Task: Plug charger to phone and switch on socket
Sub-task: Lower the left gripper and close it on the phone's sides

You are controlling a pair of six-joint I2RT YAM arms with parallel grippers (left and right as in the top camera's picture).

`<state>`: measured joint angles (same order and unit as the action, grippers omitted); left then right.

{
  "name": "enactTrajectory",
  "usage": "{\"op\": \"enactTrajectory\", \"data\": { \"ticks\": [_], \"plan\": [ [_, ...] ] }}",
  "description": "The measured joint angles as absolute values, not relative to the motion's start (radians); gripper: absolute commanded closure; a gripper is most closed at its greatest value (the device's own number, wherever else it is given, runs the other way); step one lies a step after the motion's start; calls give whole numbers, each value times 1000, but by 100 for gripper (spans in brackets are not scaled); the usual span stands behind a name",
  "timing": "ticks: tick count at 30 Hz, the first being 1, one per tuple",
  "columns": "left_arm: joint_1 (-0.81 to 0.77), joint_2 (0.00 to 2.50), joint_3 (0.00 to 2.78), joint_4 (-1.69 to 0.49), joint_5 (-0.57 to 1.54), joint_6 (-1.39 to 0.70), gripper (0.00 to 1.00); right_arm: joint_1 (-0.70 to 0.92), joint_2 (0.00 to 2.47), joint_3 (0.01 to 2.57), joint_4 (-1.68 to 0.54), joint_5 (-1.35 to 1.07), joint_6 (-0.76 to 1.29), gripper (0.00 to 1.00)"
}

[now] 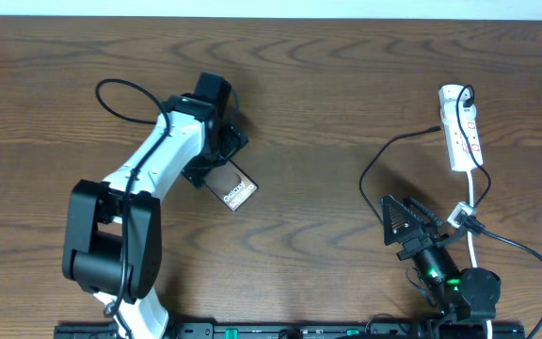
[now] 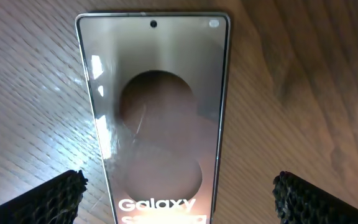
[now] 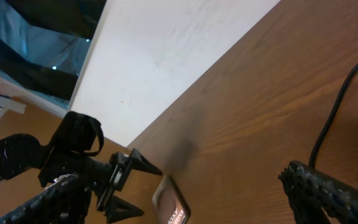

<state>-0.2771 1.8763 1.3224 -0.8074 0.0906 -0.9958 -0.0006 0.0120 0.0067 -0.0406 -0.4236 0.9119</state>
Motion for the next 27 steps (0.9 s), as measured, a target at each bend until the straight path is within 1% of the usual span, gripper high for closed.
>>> {"op": "enactTrajectory", "data": {
  "ticks": [7,22,27],
  "plan": [
    [-281,1942,1322,-830,75,-1003,2,-1,12,7,-41,-423,912,1],
    [-282,1946,1322,-819,72,-1007,2,-1,12,7,-41,-424,912,1],
    [-282,1999,1322,-811,72,-1007,2,-1,12,7,-41,-423,912,1]
  ]
}}
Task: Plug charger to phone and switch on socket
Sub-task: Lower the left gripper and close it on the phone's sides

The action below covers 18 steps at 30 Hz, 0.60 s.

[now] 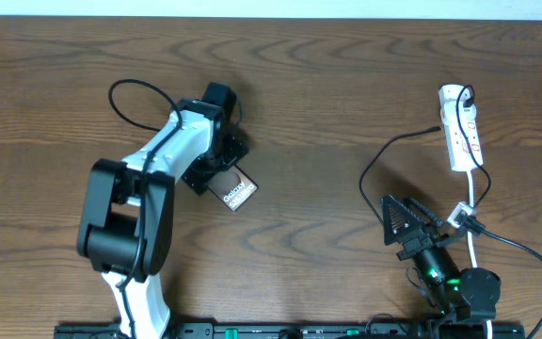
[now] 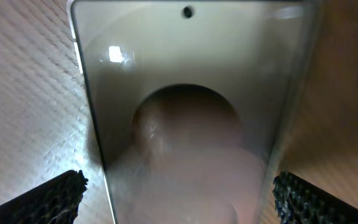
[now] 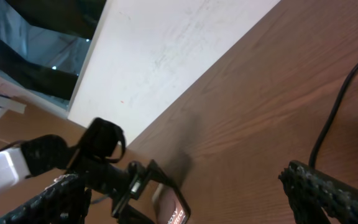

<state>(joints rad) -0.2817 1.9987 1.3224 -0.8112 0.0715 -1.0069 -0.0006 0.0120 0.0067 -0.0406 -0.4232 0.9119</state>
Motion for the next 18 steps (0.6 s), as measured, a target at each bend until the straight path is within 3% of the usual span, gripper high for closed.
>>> {"op": "enactTrajectory", "data": {
  "ticks": [18],
  "plan": [
    [-281,2022,1337,-811,80,-1015,2,-1,12,7,-41,-423,912,1]
  ]
}}
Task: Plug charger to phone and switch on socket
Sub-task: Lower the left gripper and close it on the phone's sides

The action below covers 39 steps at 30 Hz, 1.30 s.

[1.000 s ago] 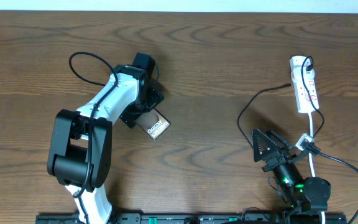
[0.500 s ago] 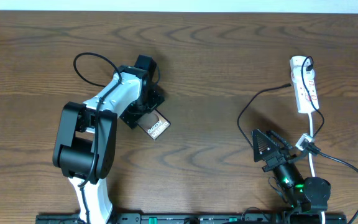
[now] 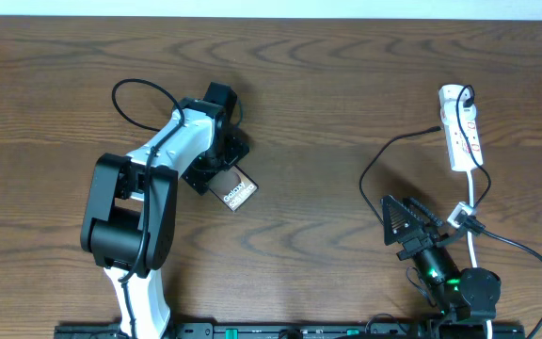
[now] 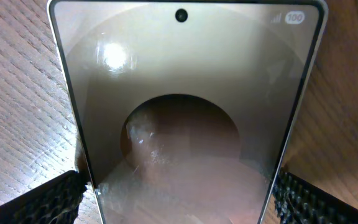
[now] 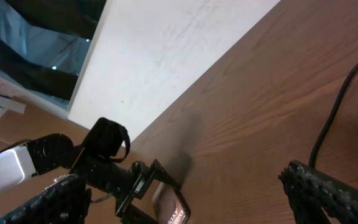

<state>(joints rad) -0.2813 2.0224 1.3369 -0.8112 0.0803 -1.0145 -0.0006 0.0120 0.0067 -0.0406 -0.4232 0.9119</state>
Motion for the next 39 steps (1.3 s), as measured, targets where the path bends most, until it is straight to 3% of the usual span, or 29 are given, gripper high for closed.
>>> {"op": "enactTrajectory", "data": {
  "ticks": [11,14,23,26,39],
  "plan": [
    [-299,2023,1338,-812,80,-1018,0,-1,12,7,-41,-423,912,1],
    [-309,2023,1338,-812,80,-1018,9,-1,12,7,-41,-423,912,1],
    [-311,2025,1341,-814,91,-1021,19,-1,12,7,-41,-423,912,1],
    [-311,2025,1341,-814,91,-1021,28,-1,12,7,-41,-424,912,1],
    [-311,2025,1345,-830,91,-1019,30,-1,12,7,-41,-423,912,1]
  ]
}}
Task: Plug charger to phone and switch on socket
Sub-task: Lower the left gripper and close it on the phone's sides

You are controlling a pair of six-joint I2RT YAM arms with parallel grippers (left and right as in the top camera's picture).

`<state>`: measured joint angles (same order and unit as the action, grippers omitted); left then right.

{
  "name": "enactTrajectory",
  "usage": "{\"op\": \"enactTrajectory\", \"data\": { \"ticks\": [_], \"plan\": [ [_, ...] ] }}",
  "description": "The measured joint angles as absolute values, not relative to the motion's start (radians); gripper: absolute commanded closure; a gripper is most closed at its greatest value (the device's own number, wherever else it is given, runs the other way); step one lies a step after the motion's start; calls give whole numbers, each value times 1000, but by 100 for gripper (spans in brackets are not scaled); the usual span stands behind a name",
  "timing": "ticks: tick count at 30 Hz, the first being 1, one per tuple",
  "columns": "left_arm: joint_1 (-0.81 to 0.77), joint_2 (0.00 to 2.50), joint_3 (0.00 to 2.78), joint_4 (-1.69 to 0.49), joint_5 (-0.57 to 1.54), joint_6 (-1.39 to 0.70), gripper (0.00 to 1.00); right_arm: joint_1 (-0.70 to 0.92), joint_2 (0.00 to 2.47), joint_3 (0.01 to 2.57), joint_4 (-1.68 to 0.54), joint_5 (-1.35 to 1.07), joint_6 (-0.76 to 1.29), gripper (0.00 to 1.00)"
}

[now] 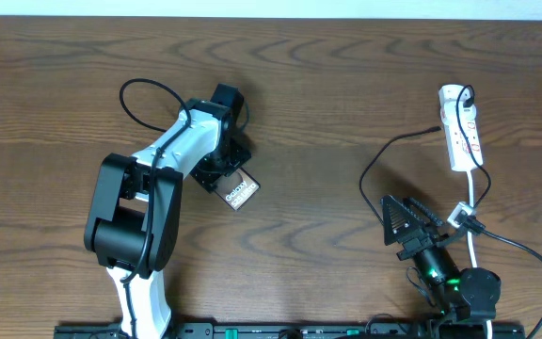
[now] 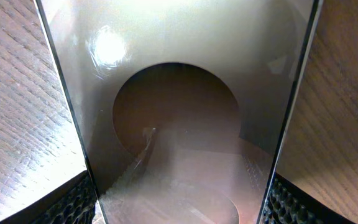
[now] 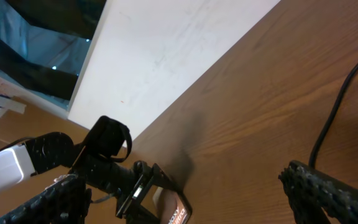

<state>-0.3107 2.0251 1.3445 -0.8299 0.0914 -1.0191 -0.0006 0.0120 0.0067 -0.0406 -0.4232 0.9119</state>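
The phone (image 1: 239,193) lies flat on the wooden table, its screen up with "Galaxy" lettering, and it fills the left wrist view (image 2: 179,112). My left gripper (image 1: 222,170) is down over its far end, and the black fingers (image 2: 73,202) press against both long edges. The white socket strip (image 1: 461,127) lies at the far right. A black charger cable (image 1: 370,165) runs from it in a loop toward my right gripper (image 1: 406,229), which rests open near the front edge. The right wrist view shows the cable (image 3: 331,118) and, far off, the phone (image 3: 176,214).
A white cord (image 1: 473,198) runs from the strip toward the front edge, with a small white piece (image 1: 461,215) beside the right gripper. The left arm (image 1: 149,188) reaches across the table's left half. A white wall (image 3: 166,50) borders the far edge.
My left gripper sits lower and further along the phone, whose screen now fills the wrist view. The fingers have come in against the phone's edges. The right arm has not moved.
My left gripper stood open above the phone's far end, with bare table showing on both sides. At each later moment it was lower and closer, the phone looking larger. Now its fingers touch the phone's edges. The right gripper, strip and cable stayed put.
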Motion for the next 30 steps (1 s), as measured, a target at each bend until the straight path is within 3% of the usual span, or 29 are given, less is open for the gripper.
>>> {"op": "enactTrajectory", "data": {
  "ticks": [30],
  "plan": [
    [-311,1980,1331,-883,23,-968,30,-1,12,7,-41,-423,912,1]
  ]
}}
